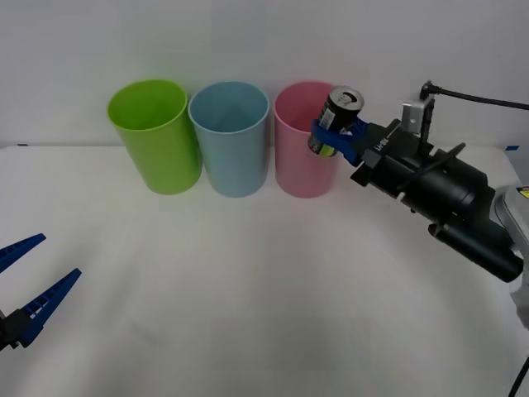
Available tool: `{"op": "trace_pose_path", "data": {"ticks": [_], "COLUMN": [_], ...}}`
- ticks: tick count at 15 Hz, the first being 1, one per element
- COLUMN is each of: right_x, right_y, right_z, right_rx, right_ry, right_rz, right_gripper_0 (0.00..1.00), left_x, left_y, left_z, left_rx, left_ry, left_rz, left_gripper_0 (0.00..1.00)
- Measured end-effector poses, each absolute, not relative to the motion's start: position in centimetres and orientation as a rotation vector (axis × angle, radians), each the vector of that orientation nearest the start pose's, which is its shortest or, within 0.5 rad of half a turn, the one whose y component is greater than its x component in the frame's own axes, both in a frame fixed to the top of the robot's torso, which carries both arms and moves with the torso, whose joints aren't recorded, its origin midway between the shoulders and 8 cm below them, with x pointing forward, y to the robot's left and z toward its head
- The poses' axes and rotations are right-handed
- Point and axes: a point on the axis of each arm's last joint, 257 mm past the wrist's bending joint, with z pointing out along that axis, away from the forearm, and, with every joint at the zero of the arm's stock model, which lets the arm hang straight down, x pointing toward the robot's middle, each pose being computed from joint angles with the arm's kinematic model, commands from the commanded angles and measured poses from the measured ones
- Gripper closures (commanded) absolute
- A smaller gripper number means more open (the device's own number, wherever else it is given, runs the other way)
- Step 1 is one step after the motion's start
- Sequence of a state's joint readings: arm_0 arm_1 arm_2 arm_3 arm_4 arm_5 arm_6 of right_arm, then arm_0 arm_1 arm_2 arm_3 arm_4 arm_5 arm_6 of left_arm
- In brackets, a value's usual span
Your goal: Grasp the object on the table and drop it into the matching bin: aluminum can to the light blue bin, PET bottle to the pink bin.
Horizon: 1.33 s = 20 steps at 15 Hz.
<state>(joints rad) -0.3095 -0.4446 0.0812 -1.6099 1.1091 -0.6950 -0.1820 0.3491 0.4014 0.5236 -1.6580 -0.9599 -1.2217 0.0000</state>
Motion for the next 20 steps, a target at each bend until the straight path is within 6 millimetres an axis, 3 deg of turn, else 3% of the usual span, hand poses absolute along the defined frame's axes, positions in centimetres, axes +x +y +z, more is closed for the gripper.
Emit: {"op": "trace_pose_path", "data": {"ticks": [7,11,16,20], "right_x": [57.5,60.9,63.0,63.5], "right_y": [-4.9,-1.3,2.7,6.2], "right_z": [-3.7,-2.6,-1.8,-1.1], "right_rx": [-0.654,-0.651,-0.636,-0.659], "right_ry": [1.282,1.302,1.324,1.336], "right_rz": [0.783,0.788,0.778,0.799], "right_gripper_0": [1.00,1.00,1.00,1.00], "left_x": [34.2,34.2,34.2,34.2], "left_y": [33.0,33.0,33.0,33.0], "left_z": [-16.9,-16.9,-16.9,-16.9], "left_rx": [0.465,0.465,0.465,0.465], "left_ry": [1.441,1.441,1.441,1.441], "left_rz": [-0.567,-0.567,-0.567,-0.567], "left_gripper_0": [0.00,0.00,0.00,0.00]}}
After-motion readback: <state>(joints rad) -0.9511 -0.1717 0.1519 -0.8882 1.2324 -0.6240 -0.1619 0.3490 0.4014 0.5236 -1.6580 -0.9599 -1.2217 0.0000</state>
